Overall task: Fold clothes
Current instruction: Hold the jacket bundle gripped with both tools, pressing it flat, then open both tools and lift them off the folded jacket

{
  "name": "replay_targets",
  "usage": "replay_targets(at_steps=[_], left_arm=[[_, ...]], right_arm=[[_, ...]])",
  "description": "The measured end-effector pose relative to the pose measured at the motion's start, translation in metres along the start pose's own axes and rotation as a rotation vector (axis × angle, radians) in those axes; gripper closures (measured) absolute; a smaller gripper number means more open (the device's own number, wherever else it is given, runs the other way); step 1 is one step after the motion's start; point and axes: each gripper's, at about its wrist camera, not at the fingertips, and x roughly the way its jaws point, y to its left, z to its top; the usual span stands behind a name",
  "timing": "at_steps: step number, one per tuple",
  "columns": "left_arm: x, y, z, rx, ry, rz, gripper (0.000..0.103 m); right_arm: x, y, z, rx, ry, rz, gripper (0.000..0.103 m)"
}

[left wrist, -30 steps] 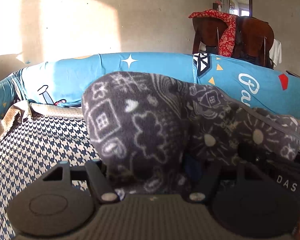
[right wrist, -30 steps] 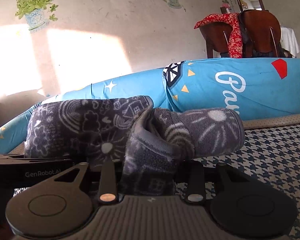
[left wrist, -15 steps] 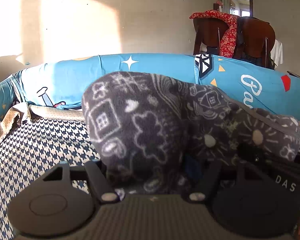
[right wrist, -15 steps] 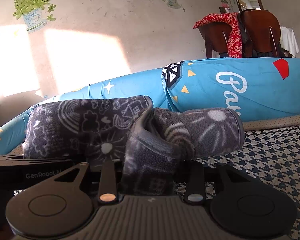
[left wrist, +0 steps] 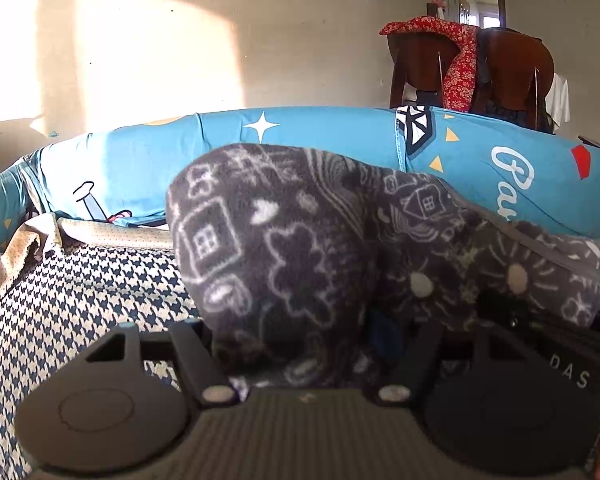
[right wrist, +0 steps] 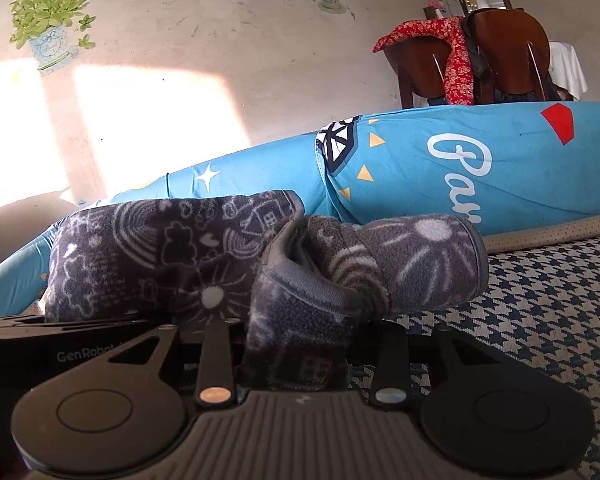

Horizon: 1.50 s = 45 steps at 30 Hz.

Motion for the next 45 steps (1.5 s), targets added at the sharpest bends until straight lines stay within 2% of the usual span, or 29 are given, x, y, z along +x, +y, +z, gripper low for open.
replay_targets(at_steps=[9, 21, 27, 29, 34, 37, 42, 45], left_arm=[[0.023, -0.011, 0.002, 0.046, 0.012, -0.024, 0.035], [0.047, -0.016, -0.001, 0.058, 0.058, -0.040, 0.035], [0.062, -0.014, -0.005, 0.031, 0.116, -0.051, 0.031], [0.067, -0.012, -0.007, 0.018, 0.134, -0.035, 0.019], [0.070, -0.002, -0.005, -0.027, 0.155, -0.014, 0.007], [0.063, 0.007, 0.000, -0.054, 0.126, -0.003, 0.006], [0.050, 0.024, 0.008, -0.110, 0.073, 0.017, 0.003], [0.050, 0.036, 0.009, -0.146, 0.070, 0.042, 0.003]], right_arm=[[0.010, -0.006, -0.002, 0.055, 0.016, -0.061, 0.066], [0.029, -0.012, -0.004, 0.089, 0.051, -0.107, 0.066], [0.033, -0.014, -0.009, 0.106, 0.075, -0.125, 0.066], [0.036, -0.017, -0.011, 0.122, 0.109, -0.131, 0.064], [0.039, -0.025, -0.011, 0.164, 0.167, -0.140, 0.046], [0.035, -0.028, -0.005, 0.172, 0.188, -0.134, 0.039], [0.021, -0.036, -0.002, 0.159, 0.200, -0.131, 0.033], [0.009, -0.042, -0.001, 0.125, 0.174, -0.169, 0.029]])
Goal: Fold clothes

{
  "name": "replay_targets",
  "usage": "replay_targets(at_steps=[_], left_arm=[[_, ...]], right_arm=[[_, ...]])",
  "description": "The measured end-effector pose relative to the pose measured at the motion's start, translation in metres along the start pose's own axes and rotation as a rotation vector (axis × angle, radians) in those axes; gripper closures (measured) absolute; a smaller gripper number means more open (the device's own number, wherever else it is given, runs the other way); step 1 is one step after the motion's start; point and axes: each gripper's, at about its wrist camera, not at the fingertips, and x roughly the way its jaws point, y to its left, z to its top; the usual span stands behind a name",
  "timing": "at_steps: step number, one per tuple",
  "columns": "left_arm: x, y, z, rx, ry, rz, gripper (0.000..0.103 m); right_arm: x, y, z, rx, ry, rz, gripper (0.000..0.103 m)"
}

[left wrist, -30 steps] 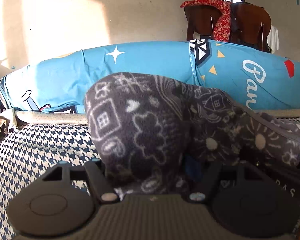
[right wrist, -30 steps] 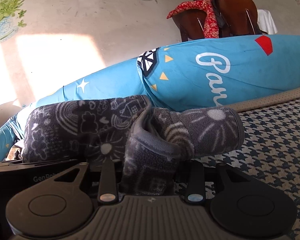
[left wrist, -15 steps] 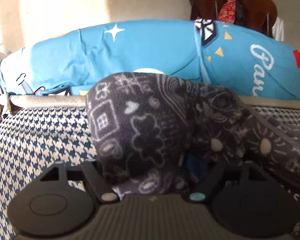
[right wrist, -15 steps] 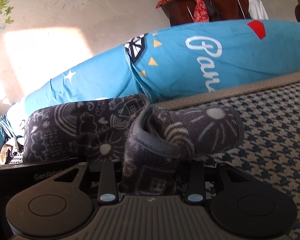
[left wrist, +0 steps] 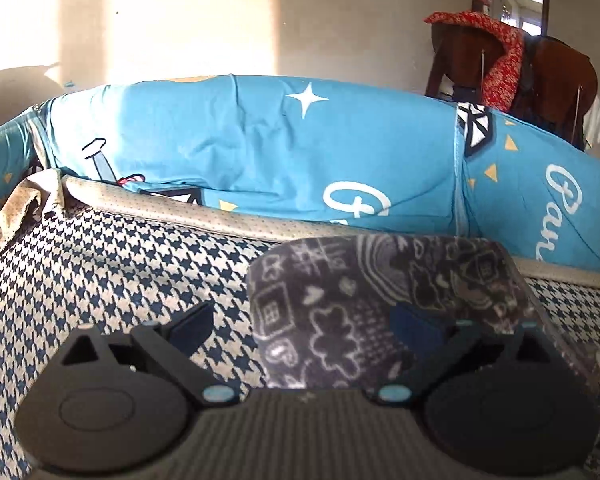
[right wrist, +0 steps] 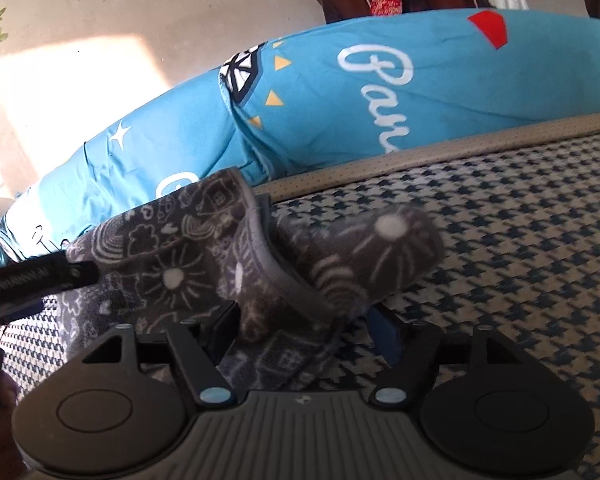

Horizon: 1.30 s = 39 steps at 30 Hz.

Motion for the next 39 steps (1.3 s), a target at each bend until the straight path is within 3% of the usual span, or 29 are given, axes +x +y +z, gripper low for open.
replay_targets(at_steps=[6, 8, 9, 12, 18, 23, 29, 39], left_arm=[[0.006, 0.015, -0.001, -0.037, 0.008, 0.055, 0.001], [0.006, 0.018, -0.001, -0.044, 0.000, 0.074, 0.000], [0.007, 0.019, -0.001, -0.048, 0.000, 0.079, 0.000], [0.010, 0.019, 0.000, -0.047, 0.003, 0.086, 0.000], [0.019, 0.022, 0.000, -0.060, 0.021, 0.096, 0.000], [0.028, 0.026, 0.001, -0.074, 0.041, 0.099, 0.000], [0.036, 0.029, 0.002, -0.087, 0.067, 0.092, 0.000], [0.048, 0.039, 0.004, -0.138, 0.129, 0.057, 0.000]], right_arm=[[-0.022, -0.012, -0.001, -0.071, -0.093, -0.055, 0.030], [-0.027, -0.012, -0.001, -0.098, -0.117, -0.059, 0.040], [-0.027, -0.011, 0.000, -0.105, -0.125, -0.050, 0.046], [-0.029, -0.004, -0.001, -0.122, -0.152, -0.006, 0.050], [-0.030, 0.014, -0.006, -0.169, -0.183, 0.075, 0.053], [-0.019, 0.024, -0.015, -0.209, -0.140, 0.102, 0.053], [0.008, 0.012, -0.021, -0.145, -0.041, 0.056, 0.053], [0.022, 0.018, -0.027, -0.154, -0.016, -0.007, 0.052]])
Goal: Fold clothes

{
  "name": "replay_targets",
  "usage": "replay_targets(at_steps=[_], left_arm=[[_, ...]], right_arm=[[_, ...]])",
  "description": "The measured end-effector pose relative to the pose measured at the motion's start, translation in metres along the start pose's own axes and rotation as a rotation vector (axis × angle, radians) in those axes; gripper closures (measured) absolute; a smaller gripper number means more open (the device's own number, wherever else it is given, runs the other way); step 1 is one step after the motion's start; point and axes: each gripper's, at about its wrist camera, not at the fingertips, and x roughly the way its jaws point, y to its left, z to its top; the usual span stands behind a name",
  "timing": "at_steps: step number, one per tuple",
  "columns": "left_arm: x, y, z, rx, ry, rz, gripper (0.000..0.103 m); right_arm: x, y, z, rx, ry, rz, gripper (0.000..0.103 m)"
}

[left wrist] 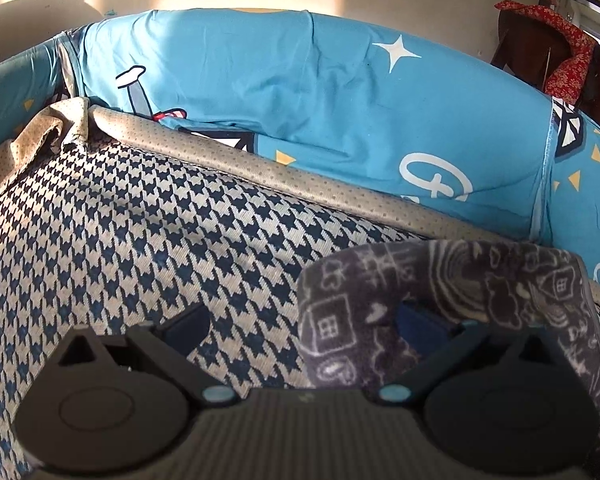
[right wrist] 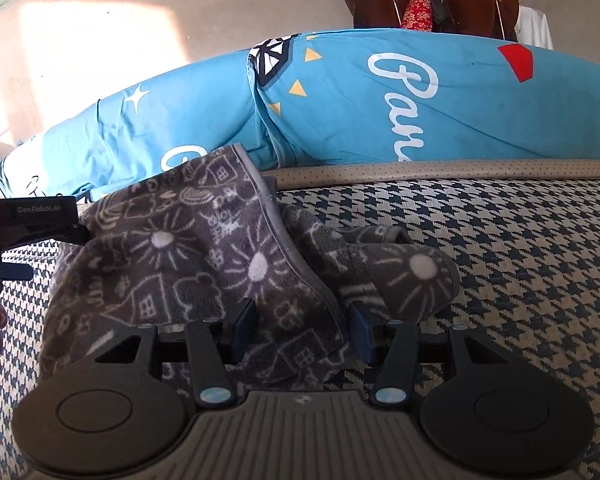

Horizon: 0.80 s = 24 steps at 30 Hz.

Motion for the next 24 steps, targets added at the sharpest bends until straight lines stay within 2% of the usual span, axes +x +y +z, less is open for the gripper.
replay_targets(at_steps=[11, 19, 24], left_arm=[[-0.033, -0.006, -0.001, 0.035, -0.012, 0.013, 0.000], [-0.064, -0.014, -0.014, 0.102, -0.006, 0.010, 0.000], [-0.079, -0.012, -0.025, 0.103, 0.013, 0.004, 0.000]], right_arm=[[-0.014, 0.000, 0.008, 0.023, 0.002, 0.022, 0.044], [-0.036, 0.000, 0.017, 0.012, -0.028, 0.017, 0.026], [-0.043, -0.001, 0.017, 0.018, -0.013, 0.026, 0.025]])
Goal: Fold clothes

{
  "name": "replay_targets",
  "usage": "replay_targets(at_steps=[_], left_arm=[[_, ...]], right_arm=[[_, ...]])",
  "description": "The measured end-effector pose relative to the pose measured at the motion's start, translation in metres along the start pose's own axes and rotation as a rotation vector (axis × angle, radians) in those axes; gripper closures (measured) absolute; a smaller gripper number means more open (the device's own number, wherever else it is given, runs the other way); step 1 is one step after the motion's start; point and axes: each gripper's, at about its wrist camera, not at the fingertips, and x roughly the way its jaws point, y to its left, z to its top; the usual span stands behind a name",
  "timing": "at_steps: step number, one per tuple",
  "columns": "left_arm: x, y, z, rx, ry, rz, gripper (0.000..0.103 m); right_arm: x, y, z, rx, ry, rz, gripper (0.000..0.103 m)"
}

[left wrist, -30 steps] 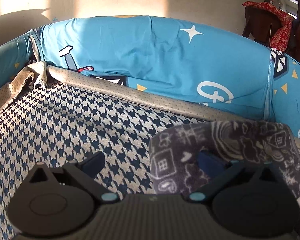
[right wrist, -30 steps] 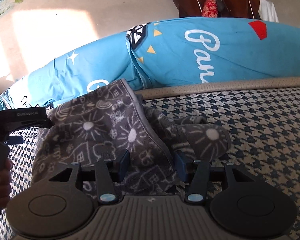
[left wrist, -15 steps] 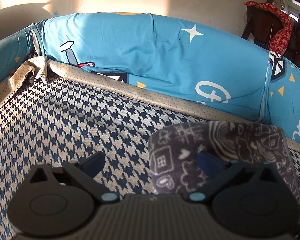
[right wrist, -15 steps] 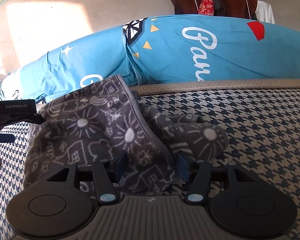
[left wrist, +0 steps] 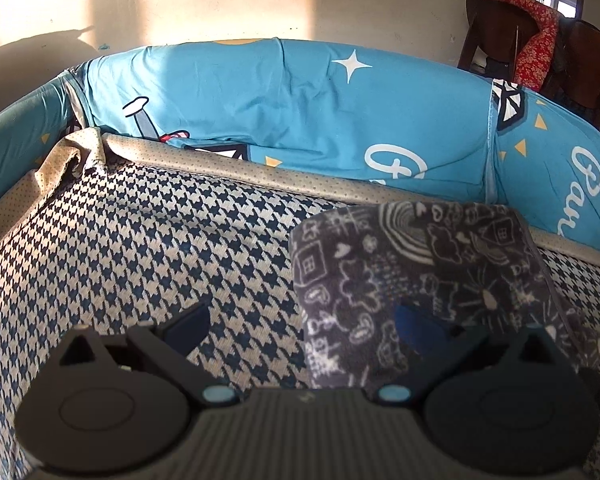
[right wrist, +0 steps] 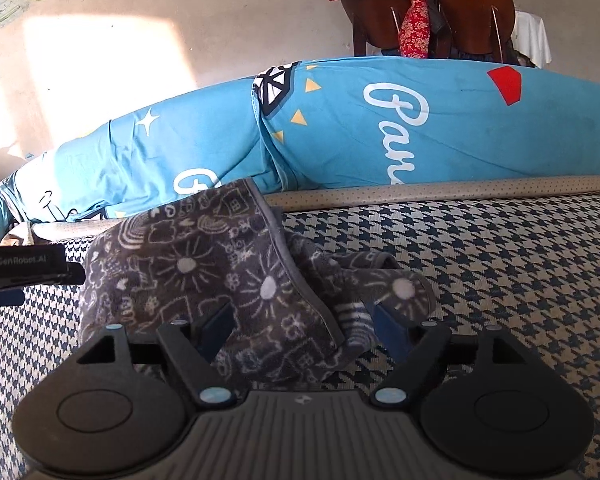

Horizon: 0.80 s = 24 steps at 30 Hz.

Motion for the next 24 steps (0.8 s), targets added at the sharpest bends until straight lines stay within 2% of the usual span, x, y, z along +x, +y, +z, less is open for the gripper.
replay_targets(at_steps=[9, 15, 24], left_arm=[[-0.021, -0.006, -0.026, 0.028, 0.037, -0.012, 0.000], [-0.032, -0.013, -0.046, 0.066, 0.058, -0.013, 0.000], [-0.041, -0.019, -0.067, 0.112, 0.082, -0.008, 0.000]], right_arm=[[-0.007, -0.001, -0.004, -0.003, 0.056, 0.004, 0.022], [-0.015, 0.001, -0.010, -0.029, 0.069, 0.011, 0.015], [-0.021, 0.010, -0.021, -0.102, 0.120, 0.010, 0.015]])
